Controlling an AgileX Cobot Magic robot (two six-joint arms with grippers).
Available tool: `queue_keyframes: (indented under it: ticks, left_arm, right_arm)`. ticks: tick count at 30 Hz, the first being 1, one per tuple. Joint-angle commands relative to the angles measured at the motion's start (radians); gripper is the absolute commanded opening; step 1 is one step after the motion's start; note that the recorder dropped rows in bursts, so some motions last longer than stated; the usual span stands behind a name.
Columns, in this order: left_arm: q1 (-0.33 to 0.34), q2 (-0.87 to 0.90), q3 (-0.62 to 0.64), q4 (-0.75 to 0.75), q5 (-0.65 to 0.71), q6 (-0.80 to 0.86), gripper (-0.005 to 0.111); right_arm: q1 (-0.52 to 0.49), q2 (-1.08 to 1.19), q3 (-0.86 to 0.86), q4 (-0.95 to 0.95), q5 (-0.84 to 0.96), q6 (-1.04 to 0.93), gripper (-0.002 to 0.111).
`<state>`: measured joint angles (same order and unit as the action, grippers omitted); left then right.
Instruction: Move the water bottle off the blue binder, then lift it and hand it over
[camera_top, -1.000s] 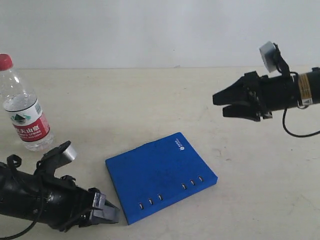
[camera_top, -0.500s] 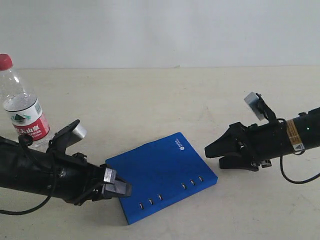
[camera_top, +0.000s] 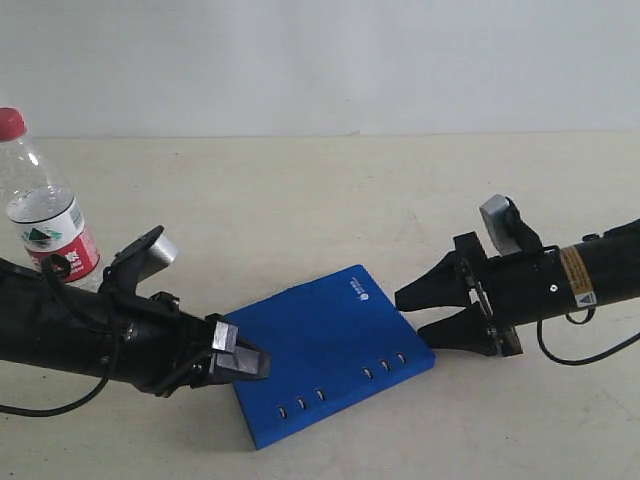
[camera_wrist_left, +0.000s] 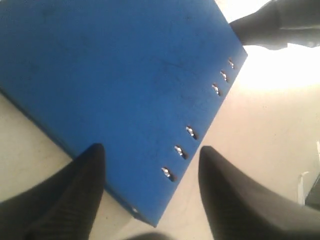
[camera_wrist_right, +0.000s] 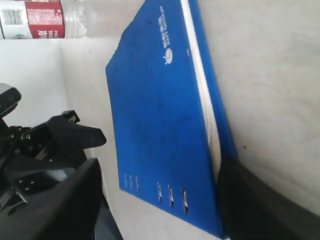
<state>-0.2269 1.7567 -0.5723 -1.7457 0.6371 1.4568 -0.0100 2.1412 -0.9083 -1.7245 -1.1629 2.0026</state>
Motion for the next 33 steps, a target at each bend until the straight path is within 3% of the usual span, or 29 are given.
queue_keyframes:
  ticks: [1,6,12,14,16,18,23,25,29,33]
  left_arm:
    - [-0.003,0.002,-0.007,0.001,0.045,-0.007,0.053]
    - [-0.003,0.002,-0.007,0.001,0.077,-0.007,0.053]
    - [-0.003,0.002,-0.007,0.001,0.077,-0.007,0.053]
    - [-0.003,0.002,-0.007,0.001,0.077,-0.007,0.053]
    - [-0.003,0.002,-0.007,0.001,0.077,-0.003,0.053]
    - [-0.003,0.002,-0.007,0.001,0.066,-0.003,0.053]
    - [0.027,-0.024,-0.035,0.001,-0.107,-0.003,0.053]
    - [0.077,-0.073,-0.062,0.001,-0.146,-0.003,0.053]
    - [0.106,-0.144,-0.02,0.001,-0.347,-0.027,0.052]
    - [0.106,-0.194,0.09,0.001,-0.365,-0.093,0.052]
  right_arm:
    - [0.077,0.009,-0.002,-0.02,-0.025,0.033,0.059]
    - [0.202,0.009,-0.002,-0.02,-0.058,-0.026,0.059]
    - [0.225,-0.002,-0.002,-0.02,-0.058,-0.039,0.058]
    - [0.225,-0.004,-0.002,-0.02,-0.058,-0.039,0.053]
    - [0.225,-0.006,-0.002,-0.02,-0.058,-0.039,0.035]
    - [0.227,-0.006,-0.002,-0.02,-0.058,-0.039,0.026]
    - [0.227,-0.006,-0.002,-0.02,-0.058,-0.08,0.021]
    - [0.227,-0.006,-0.002,-0.02,-0.058,-0.118,0.0]
    - [0.227,-0.006,-0.002,0.057,-0.058,-0.17,0.0]
    - [0.218,-0.006,-0.002,0.241,-0.058,-0.199,0.0]
